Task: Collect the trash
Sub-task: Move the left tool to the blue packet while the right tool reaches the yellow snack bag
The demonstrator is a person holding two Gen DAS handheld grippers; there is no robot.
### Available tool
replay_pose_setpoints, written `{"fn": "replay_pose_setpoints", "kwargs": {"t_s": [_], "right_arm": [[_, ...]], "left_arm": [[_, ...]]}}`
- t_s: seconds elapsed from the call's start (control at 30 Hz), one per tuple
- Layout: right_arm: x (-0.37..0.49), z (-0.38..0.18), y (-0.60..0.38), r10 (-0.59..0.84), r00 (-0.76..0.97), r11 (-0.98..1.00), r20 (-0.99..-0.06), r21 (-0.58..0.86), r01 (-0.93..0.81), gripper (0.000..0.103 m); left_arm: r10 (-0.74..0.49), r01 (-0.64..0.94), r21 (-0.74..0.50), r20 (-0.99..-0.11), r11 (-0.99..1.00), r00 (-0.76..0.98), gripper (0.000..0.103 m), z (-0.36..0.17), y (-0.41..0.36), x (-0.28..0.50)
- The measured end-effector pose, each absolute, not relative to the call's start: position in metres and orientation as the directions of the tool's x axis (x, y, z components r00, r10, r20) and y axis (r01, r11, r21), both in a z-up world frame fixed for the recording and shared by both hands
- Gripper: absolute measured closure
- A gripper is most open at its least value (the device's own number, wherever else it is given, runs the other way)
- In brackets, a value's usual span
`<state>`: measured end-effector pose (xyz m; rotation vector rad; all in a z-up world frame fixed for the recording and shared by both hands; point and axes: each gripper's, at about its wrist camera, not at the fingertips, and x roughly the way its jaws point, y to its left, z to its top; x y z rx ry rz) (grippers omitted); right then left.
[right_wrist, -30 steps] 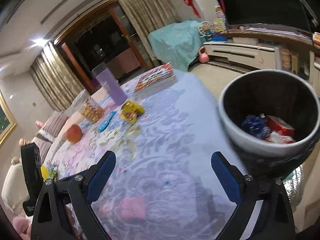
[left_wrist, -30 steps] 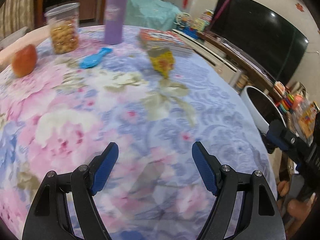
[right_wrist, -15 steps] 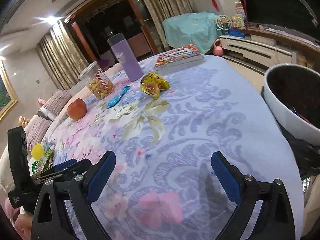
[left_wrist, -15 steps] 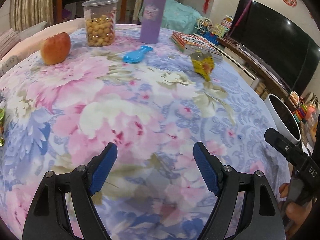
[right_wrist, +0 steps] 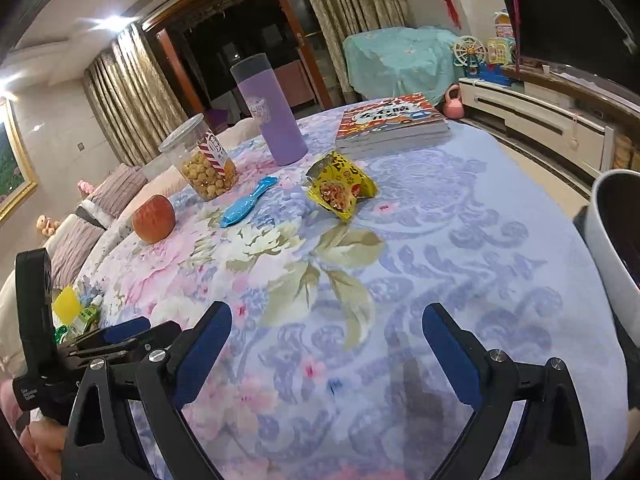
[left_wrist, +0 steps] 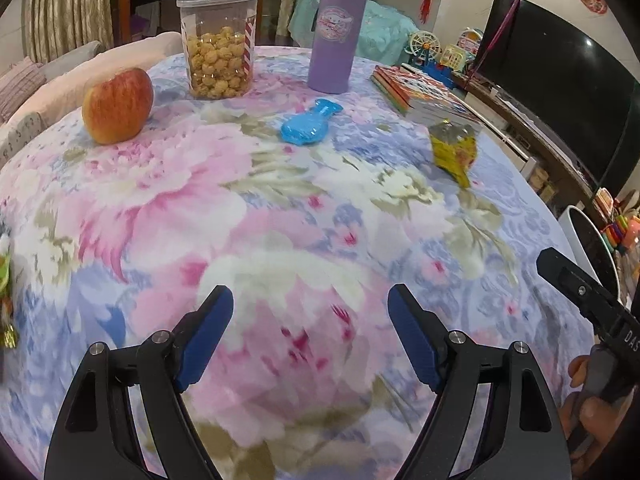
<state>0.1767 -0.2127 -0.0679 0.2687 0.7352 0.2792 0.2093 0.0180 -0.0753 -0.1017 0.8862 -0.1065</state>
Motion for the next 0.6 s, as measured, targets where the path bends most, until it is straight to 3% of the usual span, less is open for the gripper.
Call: {"fn": "replay_pose_setpoints", "kwargs": {"t_s": [0.6], "right_arm": [[0.245,-0.065,-0.197,0.343,0.693,0.934,-0.634,0.306,-0.182,0.006]], "left_arm": [[-0.091,0.038,-0.087,-0.776,0.995,0.624,0.021,-0.073,0.027,0.298]]}}
